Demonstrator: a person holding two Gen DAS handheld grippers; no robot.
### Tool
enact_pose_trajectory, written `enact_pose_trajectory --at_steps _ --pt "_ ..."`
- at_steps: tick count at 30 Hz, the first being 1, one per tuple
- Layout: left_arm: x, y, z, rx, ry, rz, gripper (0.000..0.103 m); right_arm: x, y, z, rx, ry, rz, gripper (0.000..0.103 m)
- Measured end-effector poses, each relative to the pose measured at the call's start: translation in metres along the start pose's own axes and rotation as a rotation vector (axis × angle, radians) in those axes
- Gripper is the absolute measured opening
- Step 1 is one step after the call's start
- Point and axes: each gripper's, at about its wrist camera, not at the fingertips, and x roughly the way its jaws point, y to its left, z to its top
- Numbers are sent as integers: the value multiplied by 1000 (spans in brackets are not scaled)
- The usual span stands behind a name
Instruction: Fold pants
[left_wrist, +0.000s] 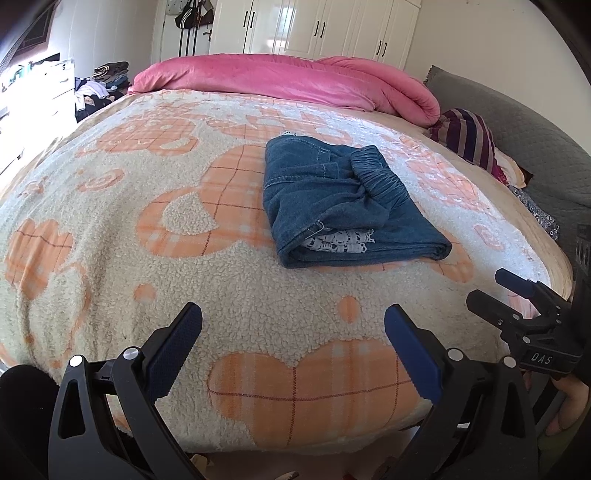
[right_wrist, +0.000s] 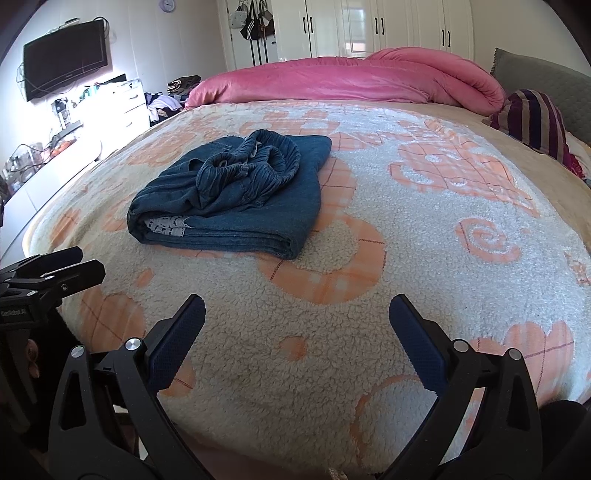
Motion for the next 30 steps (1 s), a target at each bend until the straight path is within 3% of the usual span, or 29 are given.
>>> enact_pose_trajectory --at_steps 30 --pt "0 -1 4 19 0 -6 99 2 0 -3 2 18 -15 94"
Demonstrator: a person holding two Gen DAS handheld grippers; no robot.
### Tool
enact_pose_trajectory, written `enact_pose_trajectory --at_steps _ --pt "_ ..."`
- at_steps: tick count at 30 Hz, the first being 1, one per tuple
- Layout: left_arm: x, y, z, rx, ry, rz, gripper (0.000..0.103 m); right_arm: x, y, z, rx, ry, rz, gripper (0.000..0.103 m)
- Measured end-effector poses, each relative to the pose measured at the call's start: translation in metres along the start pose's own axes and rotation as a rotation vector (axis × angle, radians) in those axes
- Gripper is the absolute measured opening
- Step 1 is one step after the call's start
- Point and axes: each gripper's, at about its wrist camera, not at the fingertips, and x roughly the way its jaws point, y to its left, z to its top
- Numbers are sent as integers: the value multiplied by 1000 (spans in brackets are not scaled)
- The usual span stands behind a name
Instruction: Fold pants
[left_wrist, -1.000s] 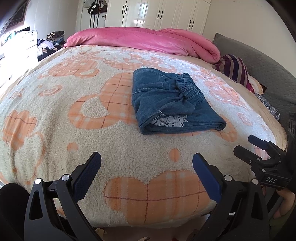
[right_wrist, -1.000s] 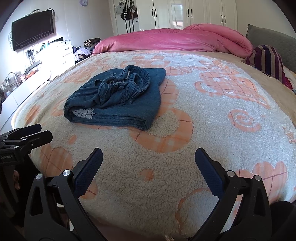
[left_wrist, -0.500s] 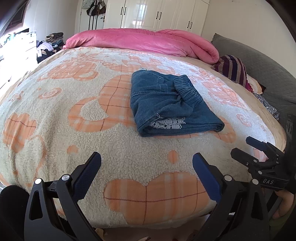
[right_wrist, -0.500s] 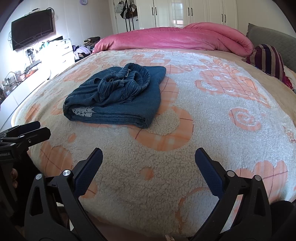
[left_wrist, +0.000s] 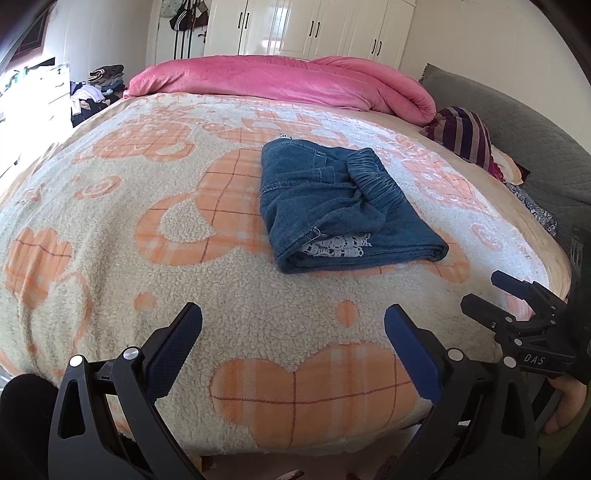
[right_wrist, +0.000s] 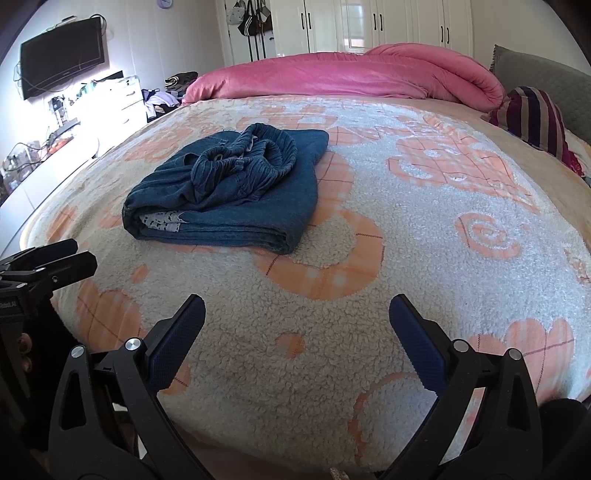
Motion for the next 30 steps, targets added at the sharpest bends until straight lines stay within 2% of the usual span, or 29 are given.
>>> enact_pose_trajectory --at_steps 17,21,30 --pt "-1 2 2 3 7 36 99 1 -2 0 1 10 -4 94" --pt "-3 6 3 -10 -6 20 99 4 -4 0 6 17 -7 94" --pt "5 25 8 -51 -15 65 99 15 -24 4 57 36 -17 94"
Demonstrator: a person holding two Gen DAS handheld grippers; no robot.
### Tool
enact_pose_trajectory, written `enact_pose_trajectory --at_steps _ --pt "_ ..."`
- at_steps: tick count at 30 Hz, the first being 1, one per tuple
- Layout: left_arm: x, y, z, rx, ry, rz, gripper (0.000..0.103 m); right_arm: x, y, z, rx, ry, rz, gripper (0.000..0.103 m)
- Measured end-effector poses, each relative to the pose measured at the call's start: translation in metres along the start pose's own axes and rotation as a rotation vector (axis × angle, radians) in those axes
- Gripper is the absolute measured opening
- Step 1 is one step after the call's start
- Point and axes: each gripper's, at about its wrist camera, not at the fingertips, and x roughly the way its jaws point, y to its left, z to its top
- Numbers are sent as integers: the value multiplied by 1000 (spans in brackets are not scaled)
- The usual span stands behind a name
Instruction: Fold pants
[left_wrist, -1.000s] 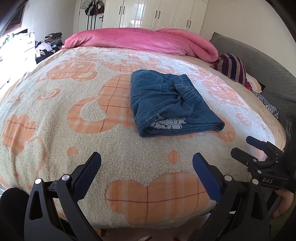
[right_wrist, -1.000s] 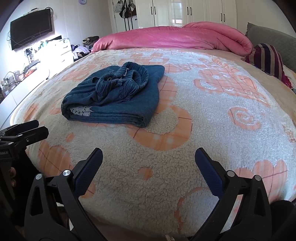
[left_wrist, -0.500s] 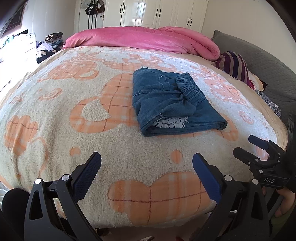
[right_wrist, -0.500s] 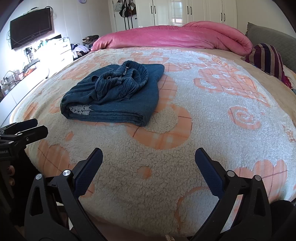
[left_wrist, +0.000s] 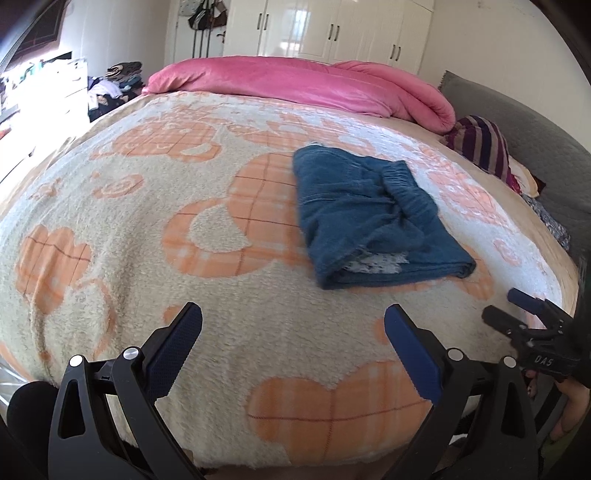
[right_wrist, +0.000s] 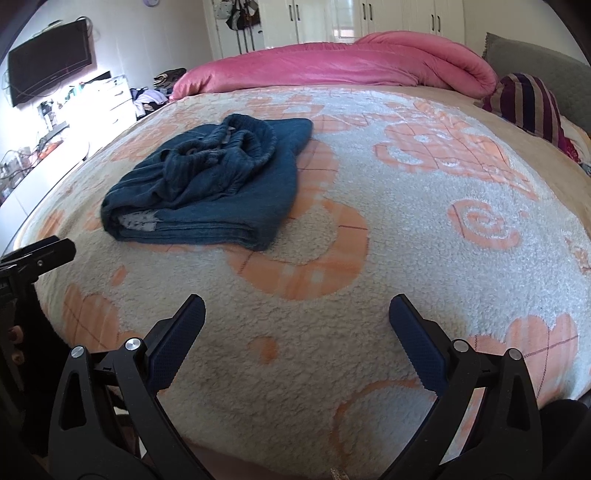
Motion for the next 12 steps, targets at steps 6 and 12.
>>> enact_pose_trajectory --at_steps 6,12 --pt "21 71 42 -119 41 138 99 -6 -61 30 65 -21 -125 94" --pt "70 174 115 -165 76 391 99 8 -211 87 273 6 -358 94"
